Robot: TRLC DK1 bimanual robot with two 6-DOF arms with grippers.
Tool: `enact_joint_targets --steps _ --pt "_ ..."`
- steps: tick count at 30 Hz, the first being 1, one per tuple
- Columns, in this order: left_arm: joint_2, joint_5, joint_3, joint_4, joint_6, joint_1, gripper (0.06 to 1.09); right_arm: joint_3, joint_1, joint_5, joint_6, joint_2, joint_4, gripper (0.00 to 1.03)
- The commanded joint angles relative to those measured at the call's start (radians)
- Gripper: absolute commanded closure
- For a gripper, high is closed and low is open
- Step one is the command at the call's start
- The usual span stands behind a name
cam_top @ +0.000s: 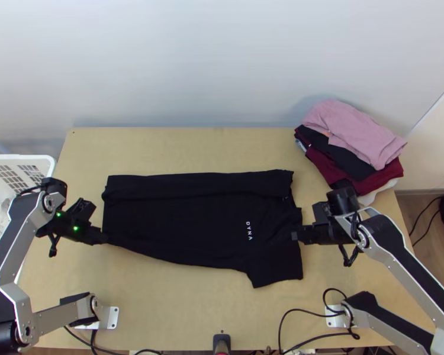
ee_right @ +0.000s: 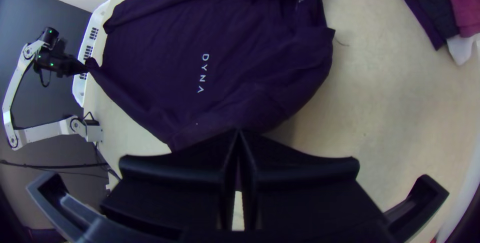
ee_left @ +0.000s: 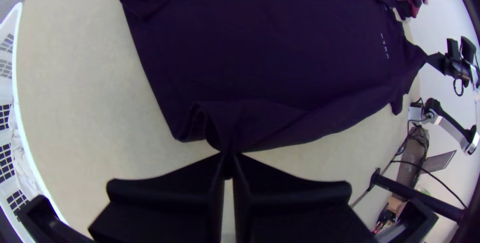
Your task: Fold the t-shirt
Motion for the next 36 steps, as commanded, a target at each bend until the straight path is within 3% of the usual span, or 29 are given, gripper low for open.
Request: enact_joint_targets --steps 1,17,36 --pt "0.037 0.016 0.049 0.030 -0.051 -0.004 1.05 0.040 -0.018 0.005 0.008 0.034 0.031 1.00" --pt "0.234 0.019 0.266 0.163 -0.255 -0.039 1.05 0.175 -0.119 0.043 0.008 0.227 0.164 1.00" --pt "0.467 0.017 0.506 0.213 -0.374 -0.059 1.05 0.430 -0.138 0.103 0.037 0.581 0.311 1.00"
